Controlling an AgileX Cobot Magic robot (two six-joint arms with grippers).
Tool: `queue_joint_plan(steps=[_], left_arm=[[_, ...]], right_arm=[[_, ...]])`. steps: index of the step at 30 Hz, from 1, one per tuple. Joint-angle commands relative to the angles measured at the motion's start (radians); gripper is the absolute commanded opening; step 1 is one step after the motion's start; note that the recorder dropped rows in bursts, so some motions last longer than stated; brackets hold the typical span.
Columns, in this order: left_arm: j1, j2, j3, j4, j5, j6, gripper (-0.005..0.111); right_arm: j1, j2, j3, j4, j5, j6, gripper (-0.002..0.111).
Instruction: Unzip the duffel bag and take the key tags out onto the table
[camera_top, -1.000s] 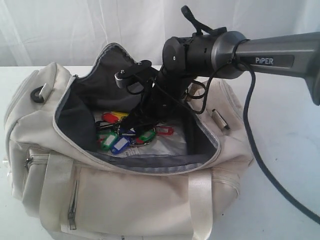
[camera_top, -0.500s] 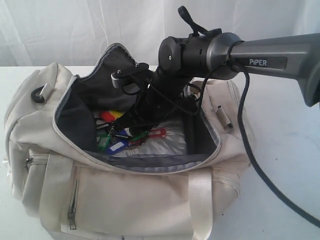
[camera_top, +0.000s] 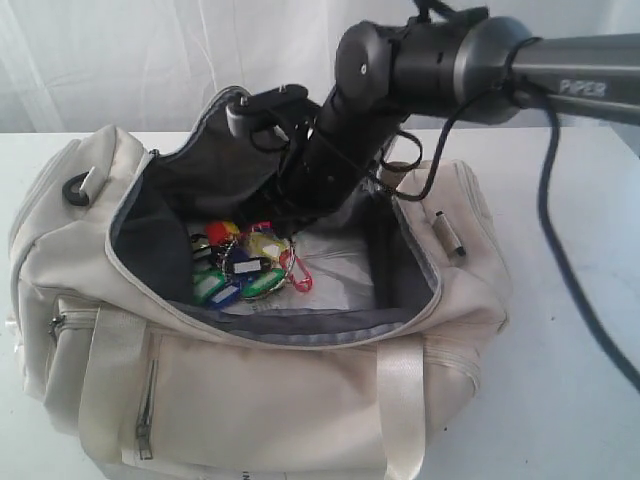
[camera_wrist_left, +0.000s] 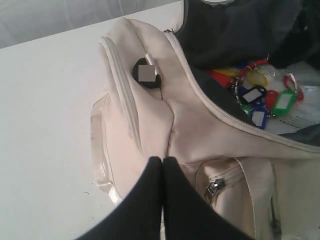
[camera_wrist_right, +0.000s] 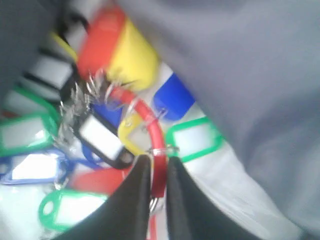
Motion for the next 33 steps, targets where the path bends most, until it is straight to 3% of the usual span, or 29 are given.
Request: queue_joint_plan(steps=[1, 25, 33], left_arm=[[-0.005, -0.006, 0.004, -0.016, 0.002, -0.002, 0.0], [-0.005, -0.006, 0.004, -0.016, 0.002, -0.002, 0.0], [-0.005, -0.006, 0.004, -0.016, 0.002, -0.002, 0.0]], right_arm=[[-0.008, -0.097, 0.0, -0.005, 0.009, 0.0, 0.0], [-0.008, -0.254, 0.0, -0.038, 0.088, -0.029, 0.0], [-0.008, -0.223, 0.0, -0.08, 0.196, -0.031, 0.0]])
